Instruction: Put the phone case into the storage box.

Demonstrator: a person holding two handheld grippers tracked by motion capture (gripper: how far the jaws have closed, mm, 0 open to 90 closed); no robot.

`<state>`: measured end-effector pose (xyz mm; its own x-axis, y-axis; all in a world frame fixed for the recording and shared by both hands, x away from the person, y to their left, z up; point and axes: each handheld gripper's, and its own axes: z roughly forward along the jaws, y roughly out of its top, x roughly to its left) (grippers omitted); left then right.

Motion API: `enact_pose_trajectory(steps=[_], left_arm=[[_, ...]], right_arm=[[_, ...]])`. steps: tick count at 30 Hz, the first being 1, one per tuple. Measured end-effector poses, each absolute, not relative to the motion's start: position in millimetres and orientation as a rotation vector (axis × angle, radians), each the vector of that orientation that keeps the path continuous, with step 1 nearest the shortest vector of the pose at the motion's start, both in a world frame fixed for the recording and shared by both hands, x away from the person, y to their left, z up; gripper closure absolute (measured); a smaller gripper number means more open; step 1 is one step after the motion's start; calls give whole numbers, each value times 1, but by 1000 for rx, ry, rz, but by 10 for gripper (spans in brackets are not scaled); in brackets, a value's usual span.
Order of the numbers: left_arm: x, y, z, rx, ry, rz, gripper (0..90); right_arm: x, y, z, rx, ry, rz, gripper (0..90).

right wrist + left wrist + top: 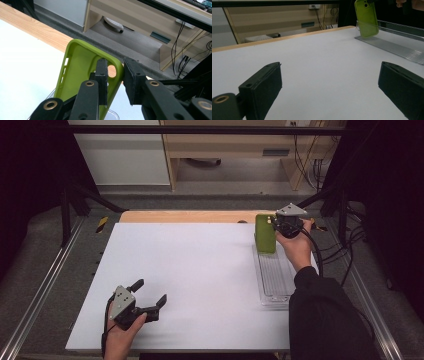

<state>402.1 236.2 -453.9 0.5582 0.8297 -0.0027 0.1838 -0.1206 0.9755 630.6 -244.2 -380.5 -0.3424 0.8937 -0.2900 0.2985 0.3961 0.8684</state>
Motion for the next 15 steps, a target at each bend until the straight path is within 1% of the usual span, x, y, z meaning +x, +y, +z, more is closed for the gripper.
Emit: enact_pose_trajectory(steps=[15], left_arm=[[402,236,-454,1630,871,692,47]], right_arm=[[632,-244,-383,1039,1849,931,738]])
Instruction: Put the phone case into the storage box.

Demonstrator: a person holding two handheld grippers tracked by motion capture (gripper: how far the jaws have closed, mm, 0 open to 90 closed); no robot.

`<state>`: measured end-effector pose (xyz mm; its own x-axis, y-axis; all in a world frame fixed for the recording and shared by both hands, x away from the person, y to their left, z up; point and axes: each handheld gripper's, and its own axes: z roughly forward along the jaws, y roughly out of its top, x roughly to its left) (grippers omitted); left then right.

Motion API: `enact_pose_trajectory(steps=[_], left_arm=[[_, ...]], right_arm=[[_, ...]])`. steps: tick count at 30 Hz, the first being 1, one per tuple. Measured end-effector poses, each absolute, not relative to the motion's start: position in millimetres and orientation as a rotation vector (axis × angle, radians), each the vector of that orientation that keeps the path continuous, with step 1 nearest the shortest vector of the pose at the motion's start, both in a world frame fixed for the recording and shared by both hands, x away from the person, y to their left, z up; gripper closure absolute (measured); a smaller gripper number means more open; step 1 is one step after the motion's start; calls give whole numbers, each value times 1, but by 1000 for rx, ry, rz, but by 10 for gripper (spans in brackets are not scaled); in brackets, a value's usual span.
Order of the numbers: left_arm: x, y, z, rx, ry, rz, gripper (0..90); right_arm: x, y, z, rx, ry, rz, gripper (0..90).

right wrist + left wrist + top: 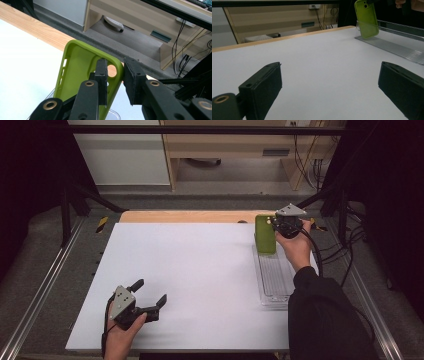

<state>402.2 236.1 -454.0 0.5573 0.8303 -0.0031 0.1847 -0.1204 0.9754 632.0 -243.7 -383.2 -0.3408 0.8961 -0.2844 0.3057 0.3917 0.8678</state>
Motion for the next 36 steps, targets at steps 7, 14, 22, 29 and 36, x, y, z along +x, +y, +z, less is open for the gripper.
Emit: enact_pose_trajectory(steps=[7,14,22,29,36], left_arm=[[402,236,-454,1629,871,693,47],[402,236,-454,1631,872,692,47],[402,236,-454,1631,871,692,47],[402,236,-454,1632,870,692,47],[402,235,-454,1634,868,692,47]], right_arm=[[632,-243,-384,1034,1851,927,737],[633,-243,-384,1038,1853,928,735],[633,-242,-385,1041,1851,927,734],[634,-243,-386,1042,1852,926,733],[635,-243,-386,1046,1849,930,731]])
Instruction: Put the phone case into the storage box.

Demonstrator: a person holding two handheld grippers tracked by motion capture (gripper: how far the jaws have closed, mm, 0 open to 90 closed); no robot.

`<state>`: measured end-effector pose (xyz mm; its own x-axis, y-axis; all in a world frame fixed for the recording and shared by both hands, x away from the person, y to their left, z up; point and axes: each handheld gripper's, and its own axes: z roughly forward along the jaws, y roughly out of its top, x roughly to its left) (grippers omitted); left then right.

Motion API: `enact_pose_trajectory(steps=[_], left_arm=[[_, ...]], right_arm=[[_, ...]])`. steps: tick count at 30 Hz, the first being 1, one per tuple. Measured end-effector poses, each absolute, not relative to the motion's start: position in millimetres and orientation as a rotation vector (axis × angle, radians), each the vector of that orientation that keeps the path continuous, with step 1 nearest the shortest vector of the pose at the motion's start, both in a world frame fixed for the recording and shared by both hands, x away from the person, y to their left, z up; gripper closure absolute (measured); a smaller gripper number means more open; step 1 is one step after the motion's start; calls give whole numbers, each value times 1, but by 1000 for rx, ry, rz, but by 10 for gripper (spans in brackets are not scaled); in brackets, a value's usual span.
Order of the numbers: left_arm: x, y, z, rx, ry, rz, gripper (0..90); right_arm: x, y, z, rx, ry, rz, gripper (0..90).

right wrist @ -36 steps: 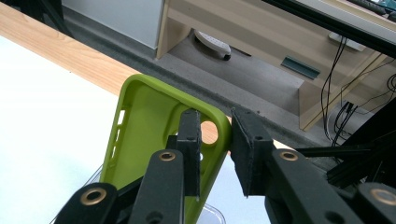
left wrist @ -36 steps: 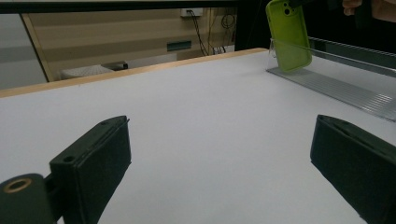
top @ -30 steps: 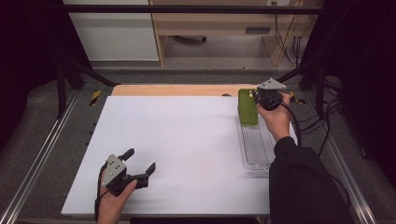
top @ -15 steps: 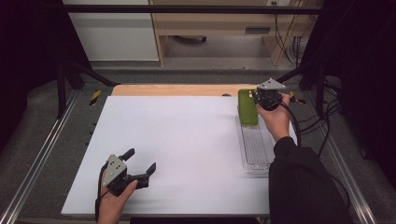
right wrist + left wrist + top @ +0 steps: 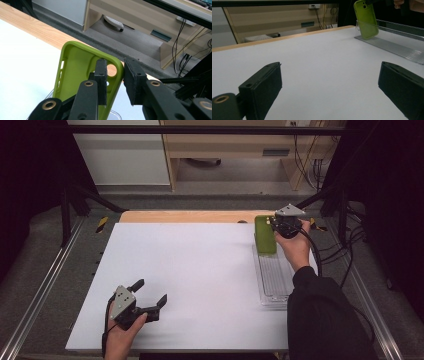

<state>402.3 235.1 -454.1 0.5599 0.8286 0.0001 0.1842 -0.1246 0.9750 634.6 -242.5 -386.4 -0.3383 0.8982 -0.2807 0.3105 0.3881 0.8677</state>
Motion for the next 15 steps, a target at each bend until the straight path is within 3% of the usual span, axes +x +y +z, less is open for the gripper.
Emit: enact_pose_trajectory(steps=[15], left_arm=[[402,235,-454,1632,869,692,47]], right_arm=[[637,-242,-387,1051,1841,930,724]])
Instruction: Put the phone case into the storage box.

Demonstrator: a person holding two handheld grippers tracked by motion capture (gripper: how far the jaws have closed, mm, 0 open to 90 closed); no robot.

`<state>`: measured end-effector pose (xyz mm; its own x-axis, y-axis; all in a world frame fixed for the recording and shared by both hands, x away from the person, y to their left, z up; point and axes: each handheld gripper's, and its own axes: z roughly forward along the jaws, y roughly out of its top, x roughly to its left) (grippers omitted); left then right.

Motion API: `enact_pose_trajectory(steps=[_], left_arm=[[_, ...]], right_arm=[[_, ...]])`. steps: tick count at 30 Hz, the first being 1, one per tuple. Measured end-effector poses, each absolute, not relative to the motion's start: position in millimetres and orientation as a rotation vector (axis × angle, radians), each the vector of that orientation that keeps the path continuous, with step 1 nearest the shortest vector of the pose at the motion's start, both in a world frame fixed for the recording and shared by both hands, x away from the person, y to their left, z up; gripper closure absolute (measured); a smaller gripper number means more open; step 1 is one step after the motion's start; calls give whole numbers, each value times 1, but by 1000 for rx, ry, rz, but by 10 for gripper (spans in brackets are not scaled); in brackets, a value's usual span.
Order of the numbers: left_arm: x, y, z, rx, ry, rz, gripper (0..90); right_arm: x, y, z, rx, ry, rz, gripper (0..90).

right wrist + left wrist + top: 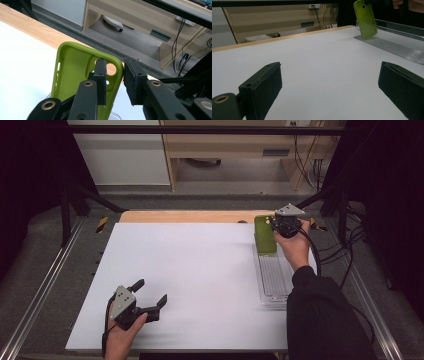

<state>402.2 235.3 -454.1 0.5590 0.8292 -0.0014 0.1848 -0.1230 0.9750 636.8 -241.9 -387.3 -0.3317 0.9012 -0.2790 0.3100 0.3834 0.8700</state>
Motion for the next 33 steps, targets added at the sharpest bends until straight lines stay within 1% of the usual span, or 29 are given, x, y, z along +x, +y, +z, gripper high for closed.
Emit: enact_pose_trajectory(steps=[23,33], left_arm=[[402,236,-454,1631,870,691,47],[402,236,-454,1630,871,691,47]], right_arm=[[639,-241,-389,1071,1833,939,709],[639,-242,-389,1085,1824,935,648]])
